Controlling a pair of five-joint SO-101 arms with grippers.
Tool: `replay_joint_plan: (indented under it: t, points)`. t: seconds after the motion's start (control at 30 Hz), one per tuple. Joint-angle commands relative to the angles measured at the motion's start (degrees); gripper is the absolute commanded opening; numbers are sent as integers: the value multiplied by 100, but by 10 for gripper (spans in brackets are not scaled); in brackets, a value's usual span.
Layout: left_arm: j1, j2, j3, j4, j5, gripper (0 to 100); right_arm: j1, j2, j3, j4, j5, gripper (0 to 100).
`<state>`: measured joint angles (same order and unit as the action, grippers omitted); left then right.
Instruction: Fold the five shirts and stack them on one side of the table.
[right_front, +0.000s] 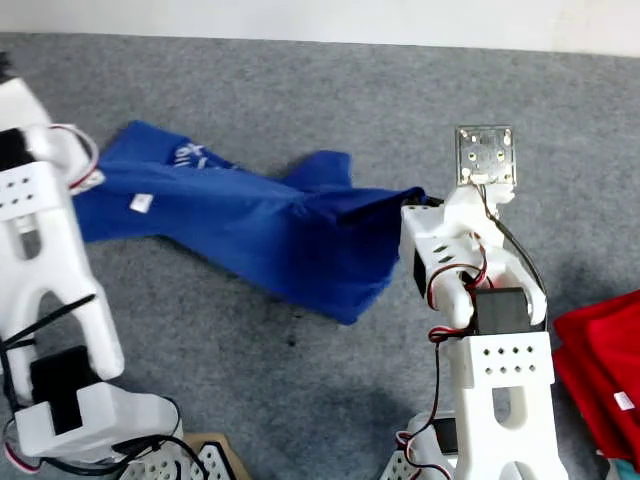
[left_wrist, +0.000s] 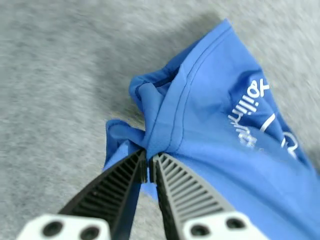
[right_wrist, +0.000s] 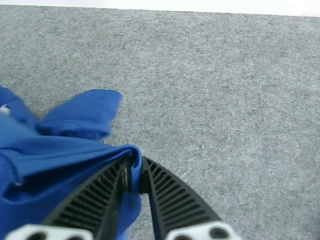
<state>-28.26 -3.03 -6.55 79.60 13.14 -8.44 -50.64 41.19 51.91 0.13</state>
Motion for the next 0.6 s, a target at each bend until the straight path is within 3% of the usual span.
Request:
replay_joint_plan:
  t: [0.0,0.4,0.57]
  points:
    - [-444,-259,-233,-237,-9,5,180,-101,-22,-145,-53,7]
    - [558,-303,171,-316,-44,6,180,-101,-154,-804,-26,7]
    - [567,-312,-453,-316,-44,6,171,-101,-655,-286,-53,7]
